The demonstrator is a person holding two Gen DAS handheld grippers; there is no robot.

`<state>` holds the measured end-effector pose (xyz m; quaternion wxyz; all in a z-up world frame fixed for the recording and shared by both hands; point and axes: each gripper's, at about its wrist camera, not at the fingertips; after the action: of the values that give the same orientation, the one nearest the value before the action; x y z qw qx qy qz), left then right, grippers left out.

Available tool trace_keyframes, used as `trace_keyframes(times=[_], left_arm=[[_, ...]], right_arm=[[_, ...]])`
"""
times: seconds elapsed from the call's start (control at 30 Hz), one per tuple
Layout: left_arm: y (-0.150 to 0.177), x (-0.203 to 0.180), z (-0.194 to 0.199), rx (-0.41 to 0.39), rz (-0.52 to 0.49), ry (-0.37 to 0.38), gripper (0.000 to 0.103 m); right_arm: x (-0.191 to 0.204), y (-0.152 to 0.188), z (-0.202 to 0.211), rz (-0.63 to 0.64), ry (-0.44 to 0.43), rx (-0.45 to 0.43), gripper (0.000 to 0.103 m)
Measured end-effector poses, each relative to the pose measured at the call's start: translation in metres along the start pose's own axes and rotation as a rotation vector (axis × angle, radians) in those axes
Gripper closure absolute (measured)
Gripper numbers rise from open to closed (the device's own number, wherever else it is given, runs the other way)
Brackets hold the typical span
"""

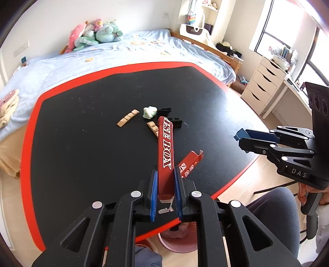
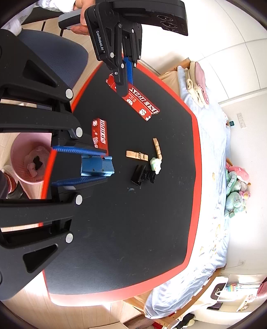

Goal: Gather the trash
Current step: 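Carry the blue block and red box to the pink bin and release both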

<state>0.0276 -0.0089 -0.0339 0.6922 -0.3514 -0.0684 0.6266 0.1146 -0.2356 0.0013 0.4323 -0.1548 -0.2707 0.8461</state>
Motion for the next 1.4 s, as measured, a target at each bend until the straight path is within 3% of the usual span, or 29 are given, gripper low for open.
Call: trace_keyframes(times=[0.3,0.63,1.4], left_arm=[[0.024,-0.035,0.016,0.011,-0.051,0.052,0.088],[0.056,-0.055,0.013,0.069,-0.074,0.099,0.088],[0.071,-0.072,0.012,0.099,-0.111,0.123,0.088]], right_arm=[[0.013,0.038,0.048,0.006,-0.014,-0.013,0.083],[0.023,0.072,0.064,0.003,-0.025,0.013,0.083],[0.031,0.087,0.068,0.006,-0.056,0.030,0.083]])
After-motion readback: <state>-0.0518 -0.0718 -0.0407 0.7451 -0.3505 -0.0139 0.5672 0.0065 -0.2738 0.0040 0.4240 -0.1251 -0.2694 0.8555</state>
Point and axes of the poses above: each gripper's, at about its wrist camera, not at the fingertips, and z roughly against the way its jaws point, x to its left, y to its underside, and after that the axes turned 14 degrees about y, right-handed
